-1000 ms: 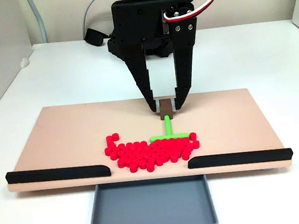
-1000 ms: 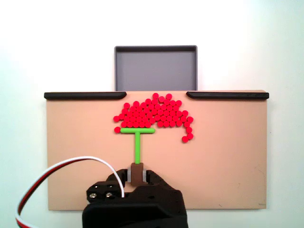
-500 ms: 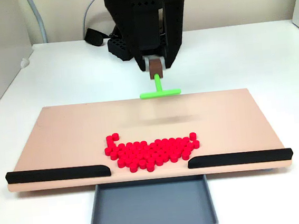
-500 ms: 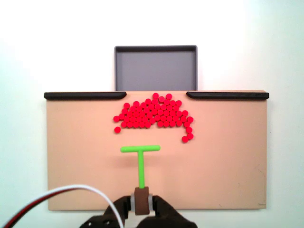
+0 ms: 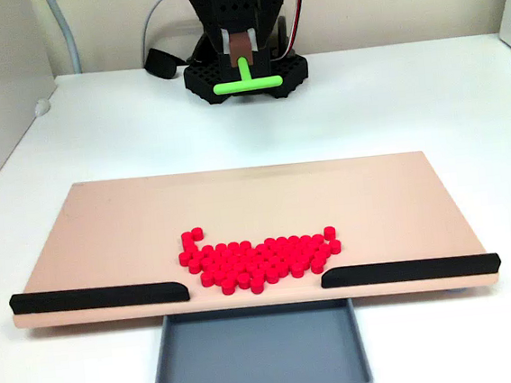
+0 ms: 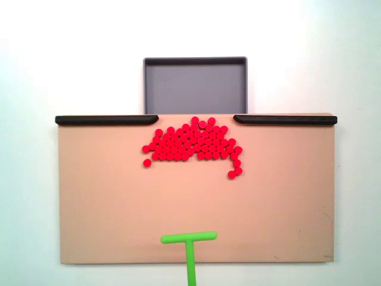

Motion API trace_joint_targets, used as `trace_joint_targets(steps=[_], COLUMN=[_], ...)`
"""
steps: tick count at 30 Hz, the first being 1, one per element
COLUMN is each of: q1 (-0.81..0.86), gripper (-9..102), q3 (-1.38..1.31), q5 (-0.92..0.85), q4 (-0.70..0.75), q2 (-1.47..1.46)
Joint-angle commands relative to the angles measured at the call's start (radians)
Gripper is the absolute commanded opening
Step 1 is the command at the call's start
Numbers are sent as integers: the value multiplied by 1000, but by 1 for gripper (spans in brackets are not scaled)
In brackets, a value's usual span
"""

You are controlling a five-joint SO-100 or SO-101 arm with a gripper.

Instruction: Push granules from bottom to the grey container

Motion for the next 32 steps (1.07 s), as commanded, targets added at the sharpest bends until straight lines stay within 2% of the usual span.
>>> trace_joint_targets(steps=[1, 32], q1=[8, -9], gripper=[0, 0], q3=[-5, -5], q5=[-8, -3], q4=[0, -12], q2=[41, 12])
